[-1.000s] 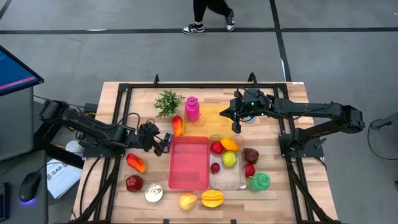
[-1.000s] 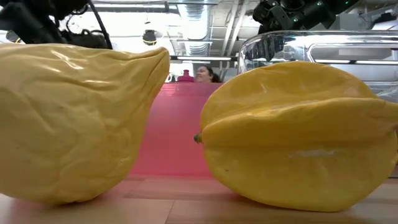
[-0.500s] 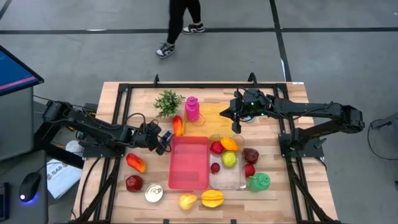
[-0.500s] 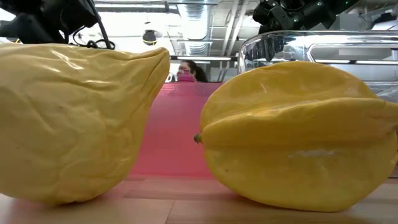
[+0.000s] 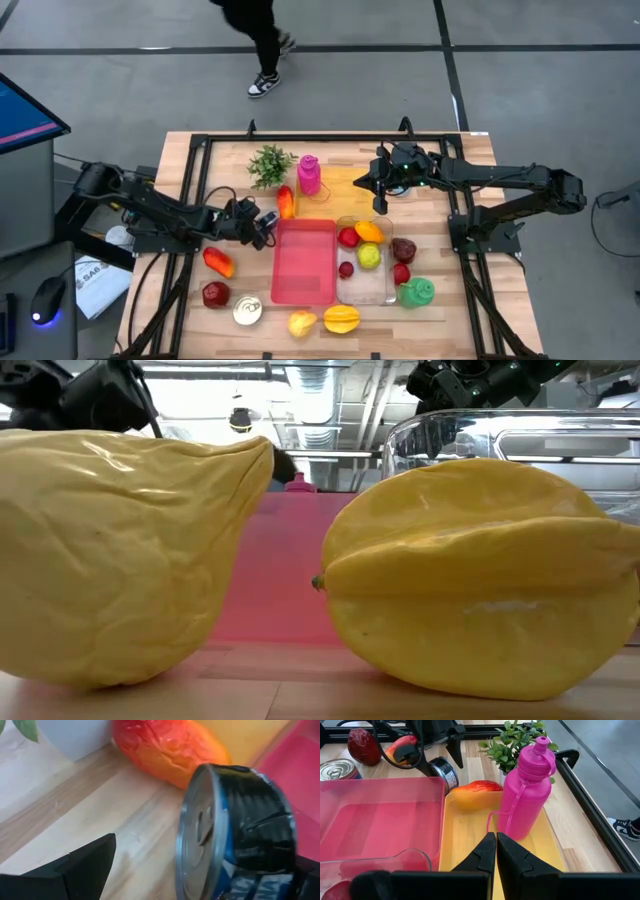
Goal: Pick & Place Food Item
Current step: Put the blue tuna can into the red bin
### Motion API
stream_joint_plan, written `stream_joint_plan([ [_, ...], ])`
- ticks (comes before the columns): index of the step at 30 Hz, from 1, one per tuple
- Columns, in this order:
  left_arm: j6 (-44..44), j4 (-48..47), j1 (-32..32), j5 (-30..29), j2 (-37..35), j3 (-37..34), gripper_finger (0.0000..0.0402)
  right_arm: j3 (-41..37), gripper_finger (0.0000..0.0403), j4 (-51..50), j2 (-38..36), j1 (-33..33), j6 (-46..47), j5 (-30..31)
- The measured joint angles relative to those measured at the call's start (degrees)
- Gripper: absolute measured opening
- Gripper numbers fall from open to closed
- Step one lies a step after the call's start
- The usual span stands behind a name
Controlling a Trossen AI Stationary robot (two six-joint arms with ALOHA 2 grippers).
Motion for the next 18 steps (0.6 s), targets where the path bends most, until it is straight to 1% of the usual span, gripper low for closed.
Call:
stream_joint_plan([
  [4, 0.0, 4.7, 0.0, -0.3, 2.1, -2.0, 0.0383, 0.0, 0.0011, 0.0, 0.0, 0.0, 0.0, 0.0],
  [12, 0.1, 8.2, 0.0, -0.5, 6.2, -2.4, 0.0378, 0.0, 0.0011, 0.4, 0.0, 0.0, 0.0, 0.0],
  [15, 0.0, 9.7, 0.0, -0.6, 7.4, -2.4, 0.0359, 0.0, 0.0011, 0.4, 0.0, 0.0, 0.0, 0.0],
  [18, 0.0, 10.3, 0.0, -0.7, 8.0, -2.4, 0.0327, 0.0, 0.0011, 0.5, 0.0, 0.0, 0.0, 0.0],
])
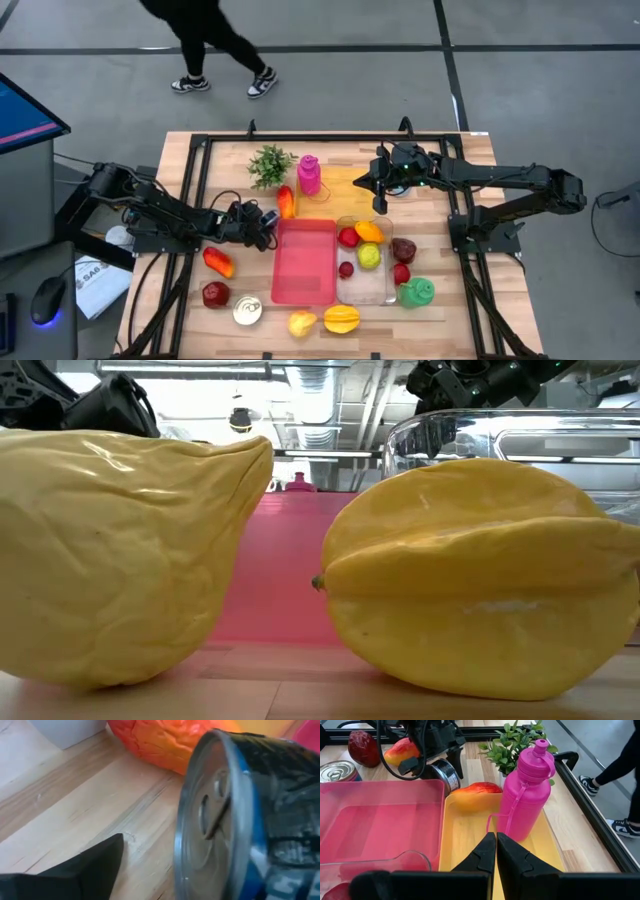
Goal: Pick & Place Food Item
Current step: Put the blue tuna can into the red bin
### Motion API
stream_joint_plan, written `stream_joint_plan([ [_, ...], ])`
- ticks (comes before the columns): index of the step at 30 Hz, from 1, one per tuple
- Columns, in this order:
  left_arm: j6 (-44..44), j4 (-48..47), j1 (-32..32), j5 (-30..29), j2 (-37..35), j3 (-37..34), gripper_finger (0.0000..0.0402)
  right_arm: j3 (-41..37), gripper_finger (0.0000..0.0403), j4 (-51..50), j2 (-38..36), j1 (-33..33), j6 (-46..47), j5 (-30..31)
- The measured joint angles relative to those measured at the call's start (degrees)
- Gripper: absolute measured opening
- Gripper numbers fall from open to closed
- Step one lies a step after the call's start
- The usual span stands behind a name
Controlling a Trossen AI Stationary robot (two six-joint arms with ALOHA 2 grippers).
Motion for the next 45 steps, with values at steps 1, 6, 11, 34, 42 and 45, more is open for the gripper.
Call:
stream_joint_plan([
  [1, 0.0, 0.0, 0.0, 0.0, 0.0, 0.0, 0.0315, 0.0, 0.0011, 0.0, 0.0, 0.0, 0.1, 0.0],
  [6, 0.0, 0.1, 0.0, 0.1, 0.0, 0.0, 0.0264, 0.0, 0.0011, 0.0, 0.0, 0.0, 0.4, 0.0],
  [11, 0.0, 0.1, 0.0, 0.2, 0.0, 0.0, 0.0219, 0.0, 0.0011, 0.0, 0.0, 0.0, 0.4, 0.0],
  [34, 15.4, -4.5, -0.7, 1.0, -22.0, 0.0, 0.0130, 0.0, 0.0011, 0.0, 0.0, 0.0, 0.5, 0.0],
  [42, 25.3, 2.9, -0.8, 3.4, -27.1, 0.0, 0.0120, 0.0, 0.0011, 1.1, 0.0, 0.0, 0.5, 0.0],
  [45, 25.6, 2.3, -0.9, 3.5, -27.1, 0.0, 0.0129, 0.0, 0.0011, 1.3, 0.0, 0.0, 0.5, 0.0],
])
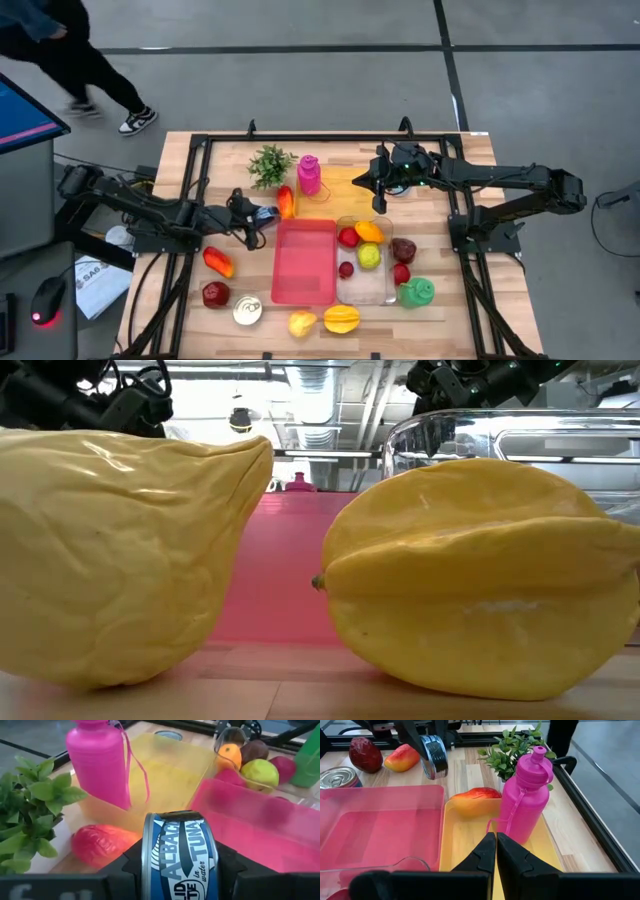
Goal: Pick & Place Food Item
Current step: Put the blue tuna can into the red bin
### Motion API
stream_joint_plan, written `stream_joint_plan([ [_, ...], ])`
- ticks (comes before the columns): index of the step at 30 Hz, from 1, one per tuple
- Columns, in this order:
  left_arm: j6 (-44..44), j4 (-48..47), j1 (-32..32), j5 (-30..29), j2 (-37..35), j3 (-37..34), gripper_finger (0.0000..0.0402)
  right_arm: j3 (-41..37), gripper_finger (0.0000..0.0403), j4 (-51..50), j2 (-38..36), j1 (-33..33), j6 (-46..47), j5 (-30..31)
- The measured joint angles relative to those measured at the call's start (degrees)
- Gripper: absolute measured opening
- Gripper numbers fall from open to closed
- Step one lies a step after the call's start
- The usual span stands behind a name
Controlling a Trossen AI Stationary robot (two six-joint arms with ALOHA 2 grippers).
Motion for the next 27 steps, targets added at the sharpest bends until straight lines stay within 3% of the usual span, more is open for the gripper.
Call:
stream_joint_plan([
  [7, 0.5, 4.2, -0.1, 3.4, 0.0, 0.0, 0.0118, 0.0, 0.0011, 0.1, 0.0, 0.0, 0.0, 0.0],
  [15, 12.2, 12.7, -0.1, 5.0, 3.1, 1.2, 0.0124, 0.0, 0.0011, 0.9, 0.0, 0.0, 0.0, 0.0],
  [27, 31.7, 12.8, -0.2, 5.0, 22.3, 13.4, 0.0125, 0.0, 0.0011, 2.1, 0.0, 0.0, 1.5, 0.0],
])
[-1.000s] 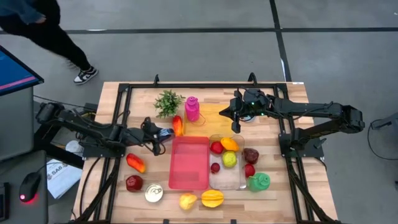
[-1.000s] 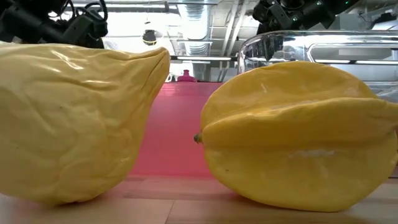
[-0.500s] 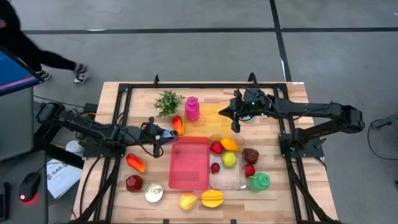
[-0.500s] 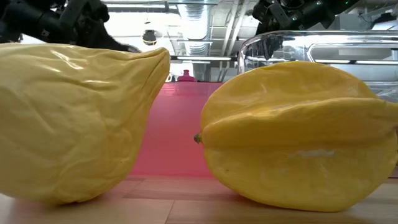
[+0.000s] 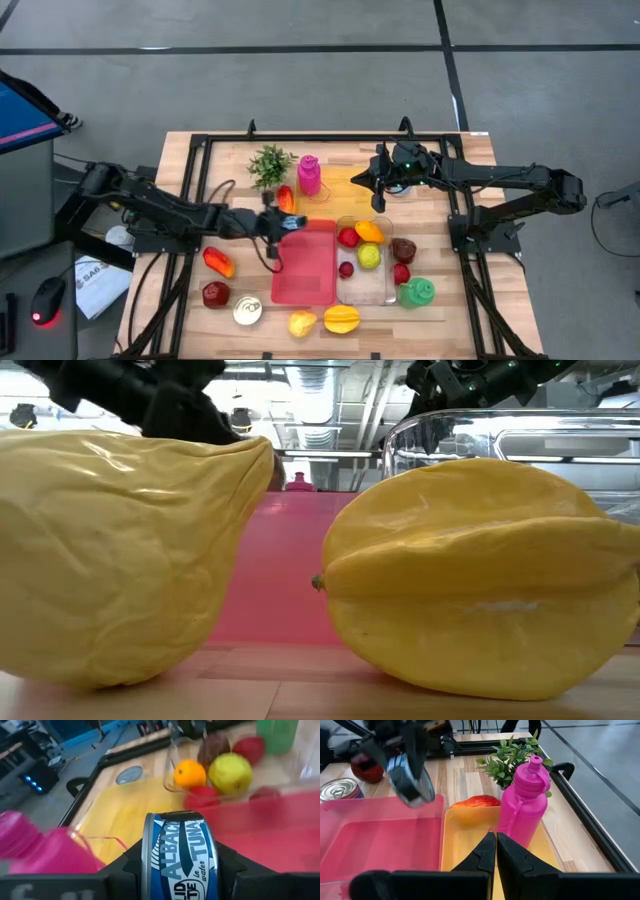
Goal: Pick & Place Food Item
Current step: Put the blue tuna can into the red bin
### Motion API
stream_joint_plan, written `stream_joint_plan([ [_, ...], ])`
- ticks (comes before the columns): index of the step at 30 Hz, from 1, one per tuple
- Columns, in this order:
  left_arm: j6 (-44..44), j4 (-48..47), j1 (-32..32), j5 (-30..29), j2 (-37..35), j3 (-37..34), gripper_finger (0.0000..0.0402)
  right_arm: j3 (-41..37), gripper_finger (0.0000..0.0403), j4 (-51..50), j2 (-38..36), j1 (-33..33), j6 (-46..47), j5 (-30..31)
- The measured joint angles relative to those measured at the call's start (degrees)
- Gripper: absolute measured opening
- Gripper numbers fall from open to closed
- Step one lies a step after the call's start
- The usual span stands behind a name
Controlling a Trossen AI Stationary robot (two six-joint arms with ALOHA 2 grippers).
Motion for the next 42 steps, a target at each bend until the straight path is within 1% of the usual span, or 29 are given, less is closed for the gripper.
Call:
stream_joint_plan([
  [5, 7.0, 1.5, -0.3, 0.0, 9.6, 4.3, 0.0119, 0.0, 0.0011, 0.0, 0.1, 0.0, 0.0, 0.0],
  [9, 12.8, 5.5, -1.6, 0.0, 16.1, 6.2, 0.0131, 0.0, 0.0011, 0.0, 0.1, 0.0, 0.0, 0.0],
  [14, 17.6, 12.8, -3.6, -0.1, 22.7, 7.5, 0.0119, 0.0, 0.0011, 0.0, 0.1, 0.0, 0.0, 0.0],
  [17, 20.2, 15.6, -4.7, -0.9, 25.2, 7.6, 0.0118, 0.0, 0.0011, 0.2, 0.1, -0.1, 0.0, 0.0],
  [22, 20.3, 15.4, -5.7, -1.0, 27.1, 7.5, 0.0138, 0.0, 0.0011, 0.8, 0.1, -0.1, 0.0, 0.0],
  [24, 20.3, 15.2, -5.7, -1.0, 27.1, 7.5, 0.0135, 0.0, 0.0011, 1.2, 0.1, -0.1, 0.0, 0.0],
  [27, 20.3, 15.4, -5.7, -1.1, 27.1, 7.5, 0.0121, 0.0, 0.0011, 1.3, 0.1, -0.1, -0.8, 0.0],
  [30, 20.3, 15.4, -5.7, -1.1, 27.0, 7.5, 0.0119, 0.0, 0.0011, 1.3, 0.1, -0.1, -1.0, 0.0],
  [36, 22.1, 15.4, -5.6, -1.1, 27.0, 7.5, 0.0139, 0.0, 0.0011, 1.3, 0.1, -0.1, 0.2, 0.0],
  [42, 22.2, 15.4, -5.7, -1.1, 27.0, 7.5, 0.0119, 0.0, 0.0011, 1.3, 0.1, -0.1, 1.9, 0.0],
])
